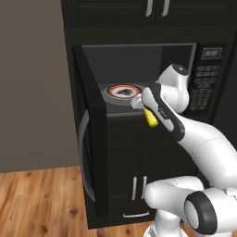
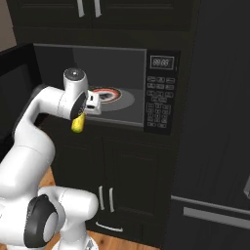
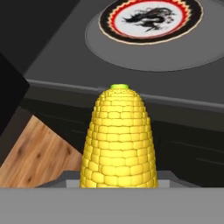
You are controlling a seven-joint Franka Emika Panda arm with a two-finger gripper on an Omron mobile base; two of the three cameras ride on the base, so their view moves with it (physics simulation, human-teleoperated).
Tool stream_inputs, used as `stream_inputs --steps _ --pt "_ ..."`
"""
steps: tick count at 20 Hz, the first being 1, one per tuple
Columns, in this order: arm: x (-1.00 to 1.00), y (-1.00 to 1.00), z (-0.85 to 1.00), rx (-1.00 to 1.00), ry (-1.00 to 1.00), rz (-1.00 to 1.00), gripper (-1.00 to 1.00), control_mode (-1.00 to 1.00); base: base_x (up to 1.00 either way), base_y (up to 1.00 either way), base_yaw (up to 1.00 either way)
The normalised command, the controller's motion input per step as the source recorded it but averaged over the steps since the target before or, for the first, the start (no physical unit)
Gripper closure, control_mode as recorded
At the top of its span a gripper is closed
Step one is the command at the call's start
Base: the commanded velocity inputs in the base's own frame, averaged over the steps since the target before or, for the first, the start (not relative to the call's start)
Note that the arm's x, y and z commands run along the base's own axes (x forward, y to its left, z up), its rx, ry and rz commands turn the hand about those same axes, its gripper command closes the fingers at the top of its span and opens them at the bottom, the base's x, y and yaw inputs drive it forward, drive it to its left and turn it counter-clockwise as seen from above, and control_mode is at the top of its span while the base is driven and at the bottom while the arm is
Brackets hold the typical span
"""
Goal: Pick the corn from the counter and place it in the microwave. Then turn on the microwave.
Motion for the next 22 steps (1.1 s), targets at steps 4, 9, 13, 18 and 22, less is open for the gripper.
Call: stream_inputs --steps 4,9,13,18,22 --pt "0.28 0.03 0.07 0.0 0.0 0.0 1.0 -1.0 0.0 0.0 0.0" --pt "0.27 0.02 0.01 0.0 -0.04 0.0 1.0 -1.0 0.0 0.0 0.0" --pt "0.21 0.03 0.0 0.0 -0.13 0.0 1.0 -1.0 0.0 0.0 0.0" --pt "0.14 0.07 0.0 0.0 -0.17 0.0 1.0 -1.0 0.0 0.0 0.0" --pt "0.13 0.08 0.0 0.0 -0.16 0.0 1.0 -1.0 0.0 0.0 0.0"
